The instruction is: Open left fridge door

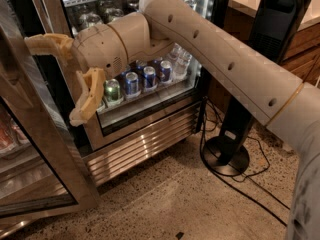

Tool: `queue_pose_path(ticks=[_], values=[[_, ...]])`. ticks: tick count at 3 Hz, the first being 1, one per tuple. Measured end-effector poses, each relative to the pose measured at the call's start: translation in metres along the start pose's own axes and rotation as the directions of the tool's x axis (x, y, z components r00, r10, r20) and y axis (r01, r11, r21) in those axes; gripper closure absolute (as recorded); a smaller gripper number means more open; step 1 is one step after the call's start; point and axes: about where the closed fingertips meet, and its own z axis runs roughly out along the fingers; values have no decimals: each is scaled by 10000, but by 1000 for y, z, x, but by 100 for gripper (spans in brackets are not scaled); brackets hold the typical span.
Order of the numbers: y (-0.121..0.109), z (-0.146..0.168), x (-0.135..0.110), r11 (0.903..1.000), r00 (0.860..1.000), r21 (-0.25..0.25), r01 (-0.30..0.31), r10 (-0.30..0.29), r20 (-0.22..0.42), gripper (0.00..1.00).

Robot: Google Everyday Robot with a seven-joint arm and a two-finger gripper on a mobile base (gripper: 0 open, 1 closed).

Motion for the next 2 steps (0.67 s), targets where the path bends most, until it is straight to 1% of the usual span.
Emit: queue_pose_path(ticks=[1, 2], values=[[1, -3, -1, 10000, 10000, -3, 0, 0, 0, 0], [6, -1, -1, 9998, 10000, -218, -22, 22, 8, 0]])
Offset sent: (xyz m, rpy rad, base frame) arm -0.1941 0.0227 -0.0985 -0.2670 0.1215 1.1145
